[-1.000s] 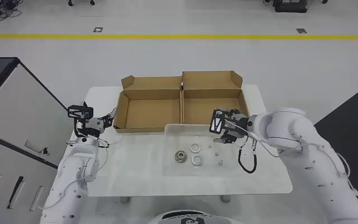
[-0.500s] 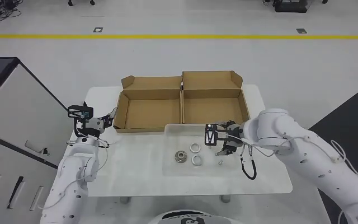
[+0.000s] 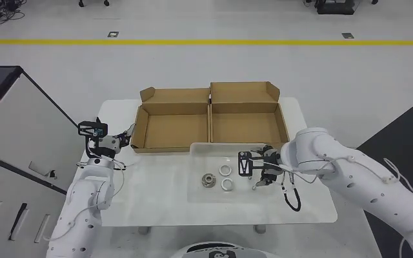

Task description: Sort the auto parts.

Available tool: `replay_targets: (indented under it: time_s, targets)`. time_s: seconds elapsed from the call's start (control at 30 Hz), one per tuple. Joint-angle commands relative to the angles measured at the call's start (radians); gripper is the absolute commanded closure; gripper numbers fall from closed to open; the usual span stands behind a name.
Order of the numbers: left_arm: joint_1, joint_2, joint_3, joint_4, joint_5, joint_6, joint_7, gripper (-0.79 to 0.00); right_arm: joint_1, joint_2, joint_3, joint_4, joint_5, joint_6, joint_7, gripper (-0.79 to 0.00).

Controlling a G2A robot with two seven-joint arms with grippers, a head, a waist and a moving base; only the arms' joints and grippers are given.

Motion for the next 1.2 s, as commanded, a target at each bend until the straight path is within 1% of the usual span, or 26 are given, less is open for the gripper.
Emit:
replay_targets:
  time_s: [0.0,0.23,0.4,0.5,0.6,0.83,0.93,0.97,1.0,1.03,1.17]
  targets:
    - [0.0,0.0,0.0,0.0,0.0,0.0,0.0,-0.785,0.0,0.0,0.0,0.0,0.0,0.0,0.0,-0.785]
    - [0.0,0.0,0.0,0.0,0.0,0.0,0.0,-0.785,-0.002,0.0,-0.01,-0.006,-0.005,-0.008,-0.008,-0.785]
    - [0.0,0.0,0.0,0.0,0.0,0.0,0.0,-0.785,0.051,0.004,-0.073,-0.032,-0.027,0.015,0.015,-0.785]
    - [0.0,0.0,0.0,0.0,0.0,0.0,0.0,-0.785,0.111,0.006,-0.15,-0.035,-0.015,0.037,0.037,-0.785]
    - [0.0,0.0,0.0,0.0,0.0,0.0,0.0,-0.785,0.188,0.002,-0.238,-0.02,0.031,0.052,0.052,-0.785]
    - [0.0,0.0,0.0,0.0,0.0,0.0,0.0,-0.785,0.362,-0.022,-0.401,0.05,0.136,0.065,0.065,-0.785]
    - [0.0,0.0,0.0,0.0,0.0,0.0,0.0,-0.785,0.415,-0.035,-0.456,0.082,0.168,0.059,0.06,-0.748]
    - [0.0,0.0,0.0,0.0,0.0,0.0,0.0,-0.785,0.43,-0.039,-0.474,0.092,0.176,0.059,0.059,-0.665]
    - [0.0,0.0,0.0,0.0,0.0,0.0,0.0,-0.785,0.445,-0.044,-0.492,0.102,0.184,0.057,0.057,-0.643]
    - [0.0,0.0,0.0,0.0,0.0,0.0,0.0,-0.785,0.459,-0.048,-0.511,0.111,0.192,0.056,0.056,-0.603]
    - [0.0,0.0,0.0,0.0,0.0,0.0,0.0,-0.785,0.469,-0.064,-0.526,0.131,0.207,0.056,0.056,-0.594]
